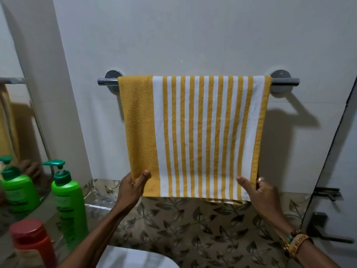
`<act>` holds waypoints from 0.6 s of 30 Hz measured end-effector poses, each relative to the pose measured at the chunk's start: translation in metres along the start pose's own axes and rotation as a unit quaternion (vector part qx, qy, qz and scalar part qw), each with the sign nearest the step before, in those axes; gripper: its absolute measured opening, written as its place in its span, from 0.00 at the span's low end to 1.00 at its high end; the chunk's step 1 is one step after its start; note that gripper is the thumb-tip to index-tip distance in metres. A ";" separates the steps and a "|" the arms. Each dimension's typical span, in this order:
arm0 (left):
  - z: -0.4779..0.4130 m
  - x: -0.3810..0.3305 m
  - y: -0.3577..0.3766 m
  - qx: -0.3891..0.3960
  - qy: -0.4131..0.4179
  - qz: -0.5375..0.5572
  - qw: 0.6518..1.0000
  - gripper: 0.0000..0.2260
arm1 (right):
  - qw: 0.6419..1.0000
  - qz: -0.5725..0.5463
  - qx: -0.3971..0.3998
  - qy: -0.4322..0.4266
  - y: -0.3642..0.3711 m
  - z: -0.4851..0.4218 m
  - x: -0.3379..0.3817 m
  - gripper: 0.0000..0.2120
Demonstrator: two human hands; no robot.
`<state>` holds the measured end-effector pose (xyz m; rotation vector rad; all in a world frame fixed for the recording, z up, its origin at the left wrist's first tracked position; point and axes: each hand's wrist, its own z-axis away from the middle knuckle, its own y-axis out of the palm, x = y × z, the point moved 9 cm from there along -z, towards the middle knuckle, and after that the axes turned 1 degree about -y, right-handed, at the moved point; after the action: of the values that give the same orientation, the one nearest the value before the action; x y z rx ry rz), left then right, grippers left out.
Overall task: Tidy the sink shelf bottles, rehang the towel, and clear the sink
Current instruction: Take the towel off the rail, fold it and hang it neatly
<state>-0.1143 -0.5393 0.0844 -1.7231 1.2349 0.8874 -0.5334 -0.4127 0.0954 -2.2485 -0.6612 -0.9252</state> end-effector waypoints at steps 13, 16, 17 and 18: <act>-0.011 0.007 0.000 0.010 0.013 -0.036 0.999 0.31 | 0.999 0.004 0.001 0.046 0.008 0.004 -0.004 0.25; -0.008 0.010 0.002 0.013 0.032 -0.087 0.996 0.36 | 0.998 0.045 0.026 0.042 0.014 0.004 -0.011 0.24; -0.006 0.010 0.002 0.008 0.038 -0.098 0.994 0.36 | 0.997 0.066 0.034 0.035 0.017 0.005 -0.013 0.27; -0.006 0.010 0.001 0.000 0.043 -0.100 0.994 0.35 | 0.995 0.090 0.036 0.021 0.018 0.005 -0.013 0.30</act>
<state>-0.1122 -0.5487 0.0778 -1.8647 1.0936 0.7019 -0.5281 -0.4249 0.0764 -2.1765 -0.4578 -0.8446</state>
